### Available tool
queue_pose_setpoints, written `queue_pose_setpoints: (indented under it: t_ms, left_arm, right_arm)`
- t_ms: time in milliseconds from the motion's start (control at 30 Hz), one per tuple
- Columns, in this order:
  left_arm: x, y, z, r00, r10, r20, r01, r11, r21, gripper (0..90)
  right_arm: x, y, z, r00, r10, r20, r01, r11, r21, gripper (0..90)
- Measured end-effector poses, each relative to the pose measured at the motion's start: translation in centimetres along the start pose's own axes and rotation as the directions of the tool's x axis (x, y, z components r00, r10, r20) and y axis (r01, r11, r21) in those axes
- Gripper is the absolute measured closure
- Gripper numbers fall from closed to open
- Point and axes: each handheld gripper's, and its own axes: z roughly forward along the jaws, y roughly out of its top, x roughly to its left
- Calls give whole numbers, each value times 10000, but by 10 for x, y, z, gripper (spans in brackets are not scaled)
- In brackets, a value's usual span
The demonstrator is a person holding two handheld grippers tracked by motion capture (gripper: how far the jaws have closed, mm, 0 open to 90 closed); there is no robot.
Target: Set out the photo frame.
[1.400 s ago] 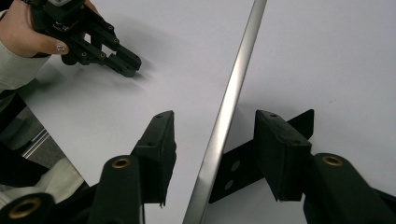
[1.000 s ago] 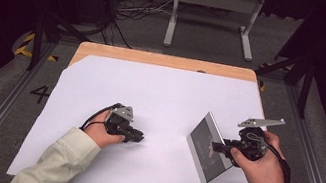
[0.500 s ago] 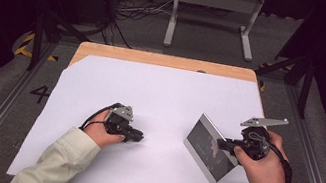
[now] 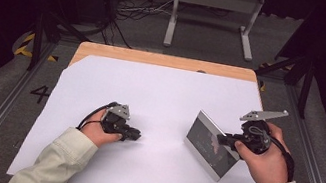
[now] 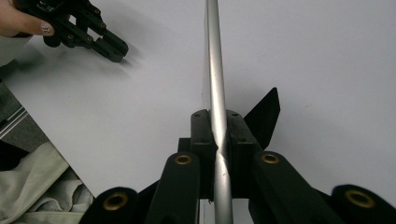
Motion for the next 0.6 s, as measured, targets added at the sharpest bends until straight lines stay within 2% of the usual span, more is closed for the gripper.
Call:
queue_pose_setpoints:
  t_ms: [233,333,533,600]
  left_arm:
    - [1,-7,-7,9997,-171,-191,169,9998,-96,783]
    - [0,-14,-12,9988,-364,-327,359,9993,-139,782]
    - [-1,-23,-22,9967,-594,-551,581,9980,-248,783]
    - [-1,-26,-24,9958,-669,-619,653,9975,-277,788]
  right_arm:
    - [-1,13,2,9981,-510,-353,513,9987,67,845]
    - [-1,18,4,9964,-693,-493,697,9975,72,845]
    - [0,33,12,9888,-1168,-931,1181,9930,87,845]
    - [0,39,15,9823,-1490,-1139,1514,9884,135,846]
